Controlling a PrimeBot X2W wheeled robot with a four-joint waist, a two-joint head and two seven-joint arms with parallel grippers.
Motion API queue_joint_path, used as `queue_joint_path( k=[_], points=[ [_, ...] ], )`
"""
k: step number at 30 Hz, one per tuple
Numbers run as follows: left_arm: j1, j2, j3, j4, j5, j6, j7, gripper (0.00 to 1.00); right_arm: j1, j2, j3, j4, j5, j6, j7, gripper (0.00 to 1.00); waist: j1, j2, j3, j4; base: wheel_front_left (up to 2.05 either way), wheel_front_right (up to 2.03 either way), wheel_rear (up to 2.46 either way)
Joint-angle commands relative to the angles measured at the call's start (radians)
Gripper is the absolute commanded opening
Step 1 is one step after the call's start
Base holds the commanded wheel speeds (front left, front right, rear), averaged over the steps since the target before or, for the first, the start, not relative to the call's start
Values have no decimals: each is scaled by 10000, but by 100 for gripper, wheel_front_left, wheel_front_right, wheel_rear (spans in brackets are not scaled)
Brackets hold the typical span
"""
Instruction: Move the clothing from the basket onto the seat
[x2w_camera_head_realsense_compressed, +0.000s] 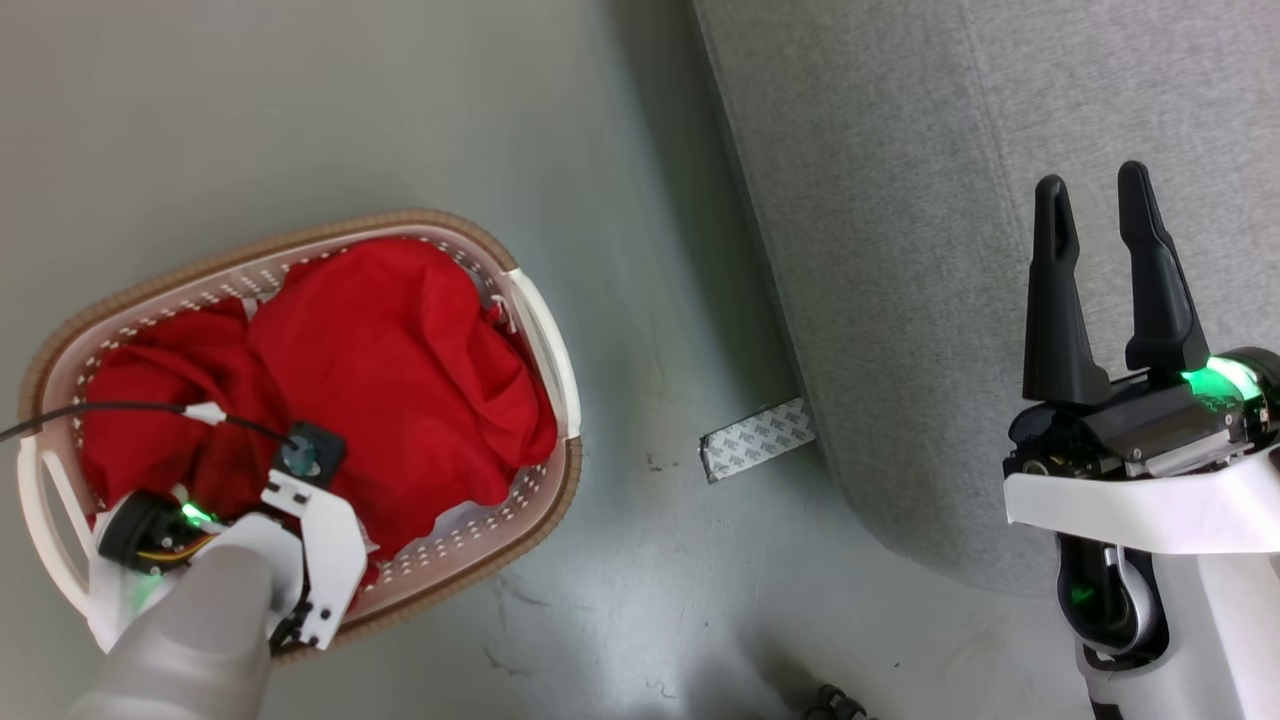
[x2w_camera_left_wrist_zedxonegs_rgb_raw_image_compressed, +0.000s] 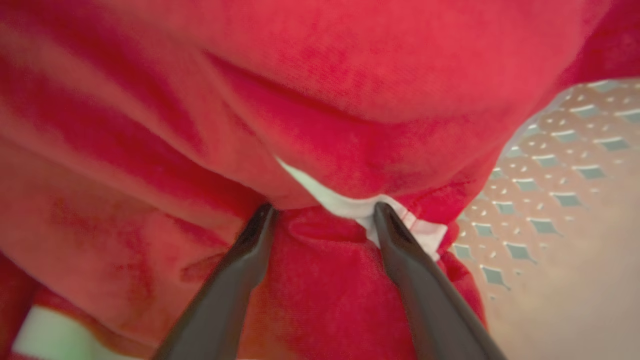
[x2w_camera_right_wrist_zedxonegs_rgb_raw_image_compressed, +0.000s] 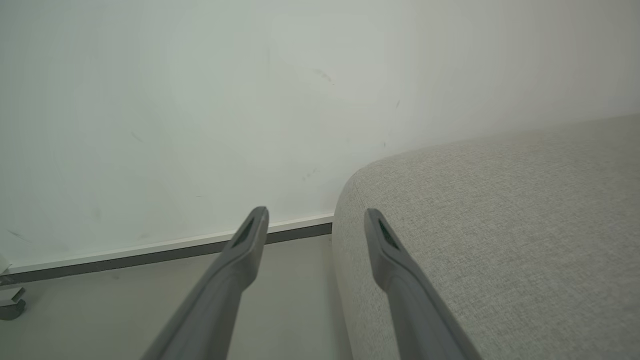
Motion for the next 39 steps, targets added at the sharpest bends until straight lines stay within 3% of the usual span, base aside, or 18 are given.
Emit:
queue_joint_path(
  k=[1,2,4,6,16,27,39],
  points=[
    [-132,115,-44,36,-75,20,-77,100,-175,-26,21,10,110,-21,-2,100,-1,0,60,34,0,0,0],
    [-154,104,-74,39,-114,20,-92,96,-182,-26,27,37,107,-21,-2,100,-1,0,64,50,0,0,0],
    [-169,65,-140,46,-223,20,-110,36,-202,-27,32,96,94,-21,-2,100,-1,0,26,84,0,0,0],
    [-133,16,-195,44,-341,21,-185,0,-229,-26,43,136,50,-21,-2,100,-1,0,-65,120,0,0,0],
    [10,-246,-517,47,-897,19,-648,0,-186,-27,-25,294,-206,-21,-2,100,-1,0,-620,361,0,0,0],
    [1315,-1584,-1124,-260,-1939,19,-2334,0,588,-33,-241,1015,-1049,-21,-2,100,-1,0,-3531,1633,0,0,0],
    [2122,-1991,-2098,-1693,-3780,19,-3384,0,1541,-34,-86,1579,-1260,-21,-2,100,-1,0,-5886,2809,0,0,0]
  ],
)
